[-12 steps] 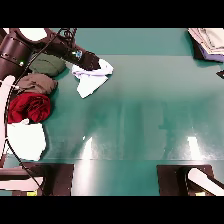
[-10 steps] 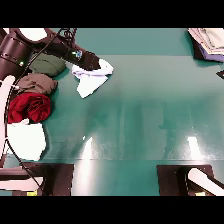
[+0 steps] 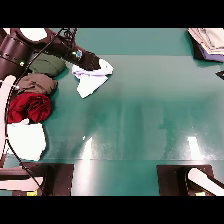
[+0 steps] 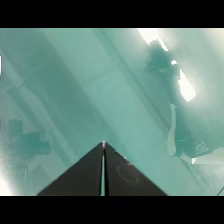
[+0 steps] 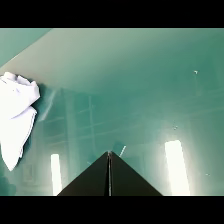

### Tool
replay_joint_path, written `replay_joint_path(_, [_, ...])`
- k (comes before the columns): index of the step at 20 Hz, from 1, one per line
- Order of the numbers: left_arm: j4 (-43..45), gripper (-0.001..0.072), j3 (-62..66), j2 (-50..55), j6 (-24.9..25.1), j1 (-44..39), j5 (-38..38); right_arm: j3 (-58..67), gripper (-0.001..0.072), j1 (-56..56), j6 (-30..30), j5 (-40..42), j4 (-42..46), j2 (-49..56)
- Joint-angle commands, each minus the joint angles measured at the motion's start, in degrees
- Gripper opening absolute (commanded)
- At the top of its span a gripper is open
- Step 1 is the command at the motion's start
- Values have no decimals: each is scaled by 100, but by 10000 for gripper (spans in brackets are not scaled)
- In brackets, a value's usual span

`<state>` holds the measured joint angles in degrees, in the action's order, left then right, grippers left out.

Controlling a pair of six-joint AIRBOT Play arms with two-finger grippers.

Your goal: Fold the shirts.

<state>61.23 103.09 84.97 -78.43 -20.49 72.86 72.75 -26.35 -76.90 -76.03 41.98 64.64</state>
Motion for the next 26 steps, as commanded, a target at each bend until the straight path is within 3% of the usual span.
replay_joint_path(1, [0,24,0,2,0,0,-28,-2,21,7,-4,13,-22,4])
replay_joint_path(5, [164,28,-2,35,245,2,-326,0,21,4,-9,81,-50,2])
replay_joint_path(6, [463,245,-2,66,227,2,-535,0,21,7,-9,87,-50,2])
replay_joint_path(7, [968,580,-7,131,26,2,-817,0,21,7,-24,81,-52,2])
replay_joint_path(8, [1600,616,-7,225,-319,20,-1075,0,21,7,-26,83,-52,2])
replay_joint_path(10, [2785,616,-7,531,-824,175,-1519,0,21,7,-26,-15,-52,2])
replay_joint_path(17, [2509,617,-7,2199,-966,1263,-2656,0,22,7,-28,-562,-48,2])
replay_joint_path(22, [2229,614,0,2632,-966,1351,-3154,-2,21,9,-68,-555,-48,2])
replay_joint_path(23, [2140,553,13,2632,-968,1351,-3200,0,21,9,-70,-557,-48,2])
replay_joint_path(25, [1952,35,190,2601,-964,1351,-3126,0,21,11,-162,-516,-52,2])
replay_joint_path(26, [1939,22,354,2555,-960,1351,-2981,11,22,9,-243,-492,-90,-2])
